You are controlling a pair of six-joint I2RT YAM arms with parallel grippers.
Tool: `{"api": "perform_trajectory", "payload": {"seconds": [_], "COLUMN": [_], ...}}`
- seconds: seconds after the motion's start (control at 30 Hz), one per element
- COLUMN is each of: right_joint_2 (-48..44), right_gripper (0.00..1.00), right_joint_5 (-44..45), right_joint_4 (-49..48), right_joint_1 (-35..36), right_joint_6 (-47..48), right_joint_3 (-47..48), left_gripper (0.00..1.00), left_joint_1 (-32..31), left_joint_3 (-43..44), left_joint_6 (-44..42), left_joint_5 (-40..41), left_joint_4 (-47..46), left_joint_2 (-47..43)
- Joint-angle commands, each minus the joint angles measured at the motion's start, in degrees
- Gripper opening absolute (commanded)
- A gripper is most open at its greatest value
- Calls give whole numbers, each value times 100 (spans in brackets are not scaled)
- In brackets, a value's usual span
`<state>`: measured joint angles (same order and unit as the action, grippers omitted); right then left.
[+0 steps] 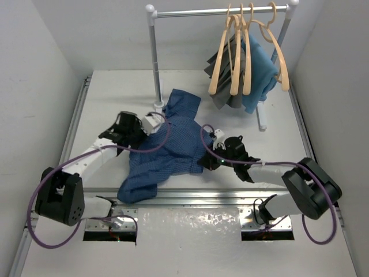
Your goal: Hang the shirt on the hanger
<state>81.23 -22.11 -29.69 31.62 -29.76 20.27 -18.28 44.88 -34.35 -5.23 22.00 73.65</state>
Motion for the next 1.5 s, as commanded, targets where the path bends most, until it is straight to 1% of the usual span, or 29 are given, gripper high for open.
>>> {"api": "perform_trajectory", "payload": {"seconds": [0.0,0.07,0.1,0.13,0.17,0.2,0.23,0.27,0.3,0.33,0.37,0.43,0.5,0.53,0.6,0.67,0.73,0.77,0.8,0.87,0.9,0.97,1.1,1.17,1.3,1.33,1.37,1.4,1.47], "right_joint_2": [-537,-530,-321,-153,49,512,743,936,1208,1246,1237,975,502,316,-271,-624,-1063,-1170,-1249,-1198,-1067,-575,-12,399,1252,1394,1500,1666,1703], "right_gripper": [0,0,0,0,0,7,20,39,49,57,70,81,84,84,88,88,86,84,78,77,81,85,88,90,90,88,83,81,82], "right_joint_5": [127,364,435,514,567,550,506,462,523,663,734,883,1111,1182,1471,1621,1675,1675,1501,1184,1183,1376,709,908,1717,1910,2095,2271,2343], "right_joint_4": [-1099,-1528,-1644,-1741,-1794,-1760,-1637,-1201,-762,-566,-381,75,270,384,551,832,1377,1535,1737,1887,2036,2090,1529,1318,896,904,965,1192,1238], "right_joint_1": [877,1310,1704,1890,2031,2259,2313,2323,2297,2279,2261,2252,2244,2252,2235,2183,2095,1912,1762,1210,1137,1127,1180,1329,1505,1505,1505,1505,1505], "right_joint_6": [592,927,971,1015,1025,1025,981,868,719,734,839,1296,1577,1683,1938,2166,2351,2465,2492,2719,2912,3683,4319,4618,4576,4497,4279,4242,4250], "right_joint_3": [73,283,406,607,1105,1398,1731,2370,2594,2761,2893,2747,2483,2151,1693,1551,1392,1331,1217,1190,1233,1277,1198,1268,2013,2155,2313,2593,2675], "left_gripper": [0,0,0,13,28,45,80,97,99,99,100,100,99,99,100,98,91,89,85,83,83,82,83,84,87,87,87,88,88], "left_joint_1": [938,1351,1380,1380,1380,1380,1380,1371,1371,1371,1380,1389,1380,1380,1371,1354,1266,1205,1048,828,583,275,185,185,185,185,193,202,194], "left_joint_3": [352,573,670,706,750,941,1083,1258,1599,1733,1839,1753,1437,1322,1023,847,846,855,855,750,698,513,337,267,143,161,161,170,179], "left_joint_6": [-142,-142,-168,-230,-248,-152,-29,329,498,621,770,720,658,666,753,903,1026,1009,913,816,659,447,-62,-186,-458,-485,-511,-529,-564], "left_joint_5": [59,-21,31,-47,-204,-615,-802,-952,-1144,-1199,-1217,-1260,-1557,-1734,-2340,-2665,-2737,-2711,-2676,-2405,-2351,-2324,-2491,-2517,-2745,-2824,-2973,-3027,-3150], "left_joint_4": [-1247,-1740,-2448,-2742,-3084,-3122,-3079,-2983,-2651,-2431,-2220,-1938,-1709,-1586,-1173,-725,-174,30,198,471,515,595,875,920,1095,1157,1210,1245,1350], "left_joint_2": [193,343,456,510,606,659,721,843,896,923,862,643,143,-59,-648,-1044,-1142,-1142,-1142,-1168,-1195,-1300,-1493,-1572,-1704,-1713,-1731,-1757,-1819]}}
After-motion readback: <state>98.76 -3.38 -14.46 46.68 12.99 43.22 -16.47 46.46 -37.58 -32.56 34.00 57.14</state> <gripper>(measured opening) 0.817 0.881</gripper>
